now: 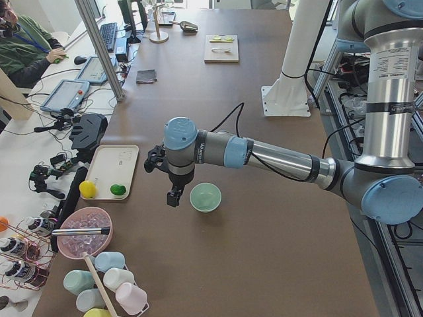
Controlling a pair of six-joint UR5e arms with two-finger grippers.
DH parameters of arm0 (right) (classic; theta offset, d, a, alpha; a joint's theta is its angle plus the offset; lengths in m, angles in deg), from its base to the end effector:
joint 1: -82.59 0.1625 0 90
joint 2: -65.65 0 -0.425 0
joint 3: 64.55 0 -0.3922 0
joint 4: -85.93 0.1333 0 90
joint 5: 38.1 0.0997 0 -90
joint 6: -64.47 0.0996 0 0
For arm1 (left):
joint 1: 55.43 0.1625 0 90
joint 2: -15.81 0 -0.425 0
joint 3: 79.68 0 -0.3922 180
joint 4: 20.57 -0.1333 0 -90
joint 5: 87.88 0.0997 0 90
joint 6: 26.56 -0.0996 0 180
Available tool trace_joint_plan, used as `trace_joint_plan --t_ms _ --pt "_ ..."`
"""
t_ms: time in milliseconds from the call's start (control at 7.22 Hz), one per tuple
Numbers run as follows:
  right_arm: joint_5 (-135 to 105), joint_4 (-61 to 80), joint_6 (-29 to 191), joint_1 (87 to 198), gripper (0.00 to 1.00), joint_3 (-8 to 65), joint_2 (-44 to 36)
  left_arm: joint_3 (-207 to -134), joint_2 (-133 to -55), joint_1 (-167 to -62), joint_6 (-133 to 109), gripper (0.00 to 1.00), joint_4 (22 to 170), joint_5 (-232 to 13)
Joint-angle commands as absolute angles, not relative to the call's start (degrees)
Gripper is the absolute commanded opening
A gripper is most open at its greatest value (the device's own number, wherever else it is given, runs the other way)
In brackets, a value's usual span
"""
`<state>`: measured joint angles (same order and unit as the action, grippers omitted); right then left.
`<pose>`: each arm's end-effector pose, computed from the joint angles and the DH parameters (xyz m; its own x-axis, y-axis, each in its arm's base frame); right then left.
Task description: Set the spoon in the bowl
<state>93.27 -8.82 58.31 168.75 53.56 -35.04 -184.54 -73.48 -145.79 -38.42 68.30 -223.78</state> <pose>0.0399 -0.4126 0.5138 0.7278 -0.2982 0.6176 0.1443 0.9469 0.2873 -0.0648 -0.4874 0.5367 0.6833 0.3543 -0.6384 -0.1372 0.9211 0.3643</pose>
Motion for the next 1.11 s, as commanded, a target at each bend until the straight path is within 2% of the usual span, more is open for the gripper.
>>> trace_joint_plan --t_ms 0,415,692,969 --pt "93.6 -8.7 58.1 168.8 1.00 54.0 -33.6 -180.2 -75.9 -145.7 -38.3 0.98 79.5 -223.8" --pt "93.8 -2.9 60.3 168.8 1.00 52.3 -34.4 -179.9 -75.3 -145.5 -38.0 0.98 80.9 -223.8" --pt "93.7 -1.6 73.5 164.7 1.00 52.2 -34.4 -174.4 -74.5 -142.6 -33.8 0.98 84.7 -223.9" --pt "92.2 6.7 84.2 160.5 0.99 52.1 -36.6 -169.8 -71.8 -137.4 -23.8 0.98 96.5 -223.9"
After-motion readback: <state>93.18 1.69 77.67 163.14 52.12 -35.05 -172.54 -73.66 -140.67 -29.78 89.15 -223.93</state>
